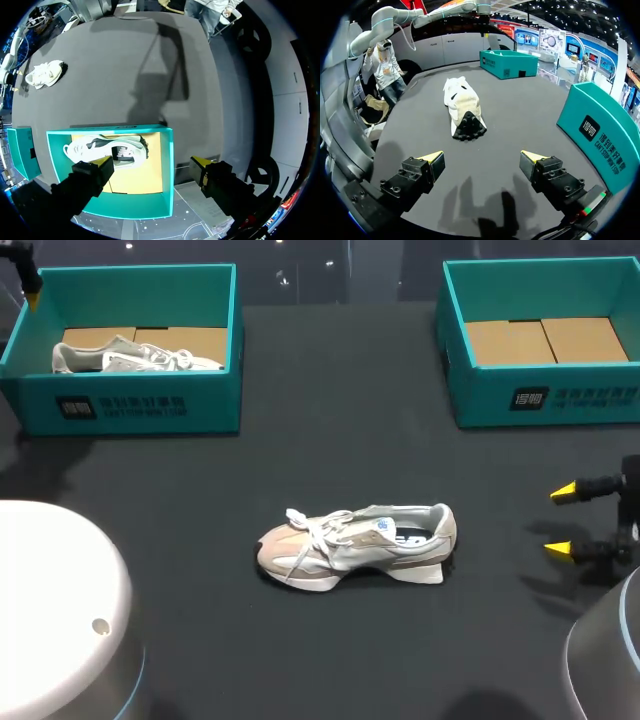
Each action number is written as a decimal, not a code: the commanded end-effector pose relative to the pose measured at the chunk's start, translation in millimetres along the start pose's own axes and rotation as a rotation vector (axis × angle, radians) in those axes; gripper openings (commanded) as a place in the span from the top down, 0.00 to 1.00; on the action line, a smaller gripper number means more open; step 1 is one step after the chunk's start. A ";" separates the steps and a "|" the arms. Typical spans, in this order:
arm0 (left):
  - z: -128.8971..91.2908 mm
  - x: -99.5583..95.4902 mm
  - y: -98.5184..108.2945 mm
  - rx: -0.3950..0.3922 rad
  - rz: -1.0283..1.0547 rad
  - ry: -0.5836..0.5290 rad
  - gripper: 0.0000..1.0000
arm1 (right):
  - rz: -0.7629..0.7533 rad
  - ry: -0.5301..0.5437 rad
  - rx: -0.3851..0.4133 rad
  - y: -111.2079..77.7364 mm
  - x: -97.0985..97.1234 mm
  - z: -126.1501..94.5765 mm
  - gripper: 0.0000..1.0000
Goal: Take the shoe out of the shoebox, open the shoe tongue, remove and reinsert the insole, then place the shoe into the shoebox
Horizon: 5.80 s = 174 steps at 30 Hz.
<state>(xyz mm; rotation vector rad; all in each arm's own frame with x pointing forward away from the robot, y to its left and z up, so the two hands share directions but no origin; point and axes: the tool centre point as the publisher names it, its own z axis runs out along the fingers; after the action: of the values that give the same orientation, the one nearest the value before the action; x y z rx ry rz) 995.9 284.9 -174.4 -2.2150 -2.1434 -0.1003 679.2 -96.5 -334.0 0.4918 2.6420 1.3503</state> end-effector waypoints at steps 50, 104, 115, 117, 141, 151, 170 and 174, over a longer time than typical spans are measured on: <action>0.0 0.2 -0.5 -0.001 0.001 0.002 0.00 | -0.022 0.031 -0.142 -9.4 2.8 78.0 0.00; 0.0 0.2 -0.5 -0.001 0.001 0.002 0.00 | -0.113 0.182 -0.158 29.6 30.0 164.8 0.00; 0.0 0.2 -0.5 -0.001 0.001 0.002 0.00 | -0.120 0.182 -0.160 32.3 35.8 174.0 0.00; 0.0 0.2 -0.5 -0.001 0.001 0.002 0.00 | -0.120 0.182 -0.159 32.7 36.2 175.8 0.00; 0.0 0.2 -0.5 -0.001 0.001 0.002 0.00 | -0.171 0.190 -0.206 40.2 41.8 189.9 0.00; 0.0 0.2 -0.5 -0.001 0.001 0.002 0.00 | -0.188 0.184 -0.211 43.4 42.3 189.9 0.00; 0.0 0.2 -0.5 -0.001 0.001 0.002 0.00 | -0.161 0.174 -0.190 44.0 40.5 191.2 1.00; 0.0 0.2 -0.5 -0.001 0.001 0.002 0.00 | -0.158 0.169 -0.187 43.1 41.9 191.1 1.00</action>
<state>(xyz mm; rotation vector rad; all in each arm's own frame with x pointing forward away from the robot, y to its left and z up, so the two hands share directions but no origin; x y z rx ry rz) 995.9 285.0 -174.4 -2.2150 -2.1435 -0.1002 701.6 86.6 -410.0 0.1430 2.5802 1.6396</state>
